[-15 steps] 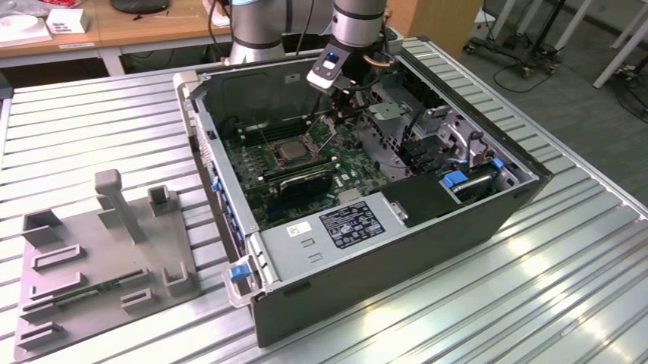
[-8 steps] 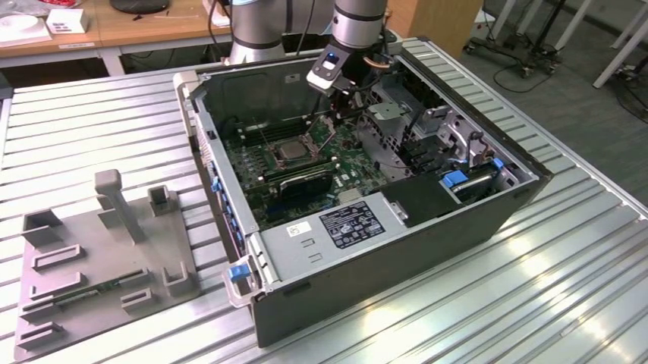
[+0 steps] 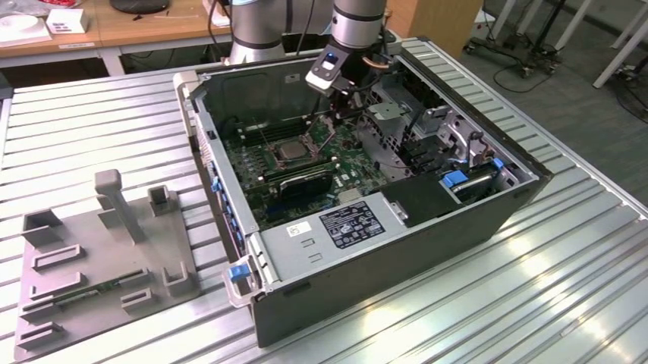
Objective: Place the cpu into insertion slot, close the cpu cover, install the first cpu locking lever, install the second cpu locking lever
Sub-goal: 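Close the cpu cover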
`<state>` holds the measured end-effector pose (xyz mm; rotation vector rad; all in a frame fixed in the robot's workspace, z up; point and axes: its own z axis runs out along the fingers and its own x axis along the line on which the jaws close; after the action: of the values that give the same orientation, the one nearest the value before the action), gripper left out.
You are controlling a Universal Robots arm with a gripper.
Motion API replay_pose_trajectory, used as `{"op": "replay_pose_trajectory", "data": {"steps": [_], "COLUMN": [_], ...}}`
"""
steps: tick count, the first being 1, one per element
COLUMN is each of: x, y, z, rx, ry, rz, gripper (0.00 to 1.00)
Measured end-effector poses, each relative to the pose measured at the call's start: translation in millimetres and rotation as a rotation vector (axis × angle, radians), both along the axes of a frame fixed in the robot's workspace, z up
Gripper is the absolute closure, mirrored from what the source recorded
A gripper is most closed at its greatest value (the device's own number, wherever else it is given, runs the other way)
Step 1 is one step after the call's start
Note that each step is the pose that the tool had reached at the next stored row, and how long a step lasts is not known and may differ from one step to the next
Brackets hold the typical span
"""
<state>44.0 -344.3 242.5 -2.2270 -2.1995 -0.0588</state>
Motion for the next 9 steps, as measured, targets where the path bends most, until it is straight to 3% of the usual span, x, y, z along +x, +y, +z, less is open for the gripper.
{"op": "replay_pose_trajectory", "data": {"steps": [9], "x": [-21.0], "y": [0.0], "z": [-0.6], "rx": [-0.0001], "ry": [-0.0216], "rz": [0.0], "gripper": [0.89]}}
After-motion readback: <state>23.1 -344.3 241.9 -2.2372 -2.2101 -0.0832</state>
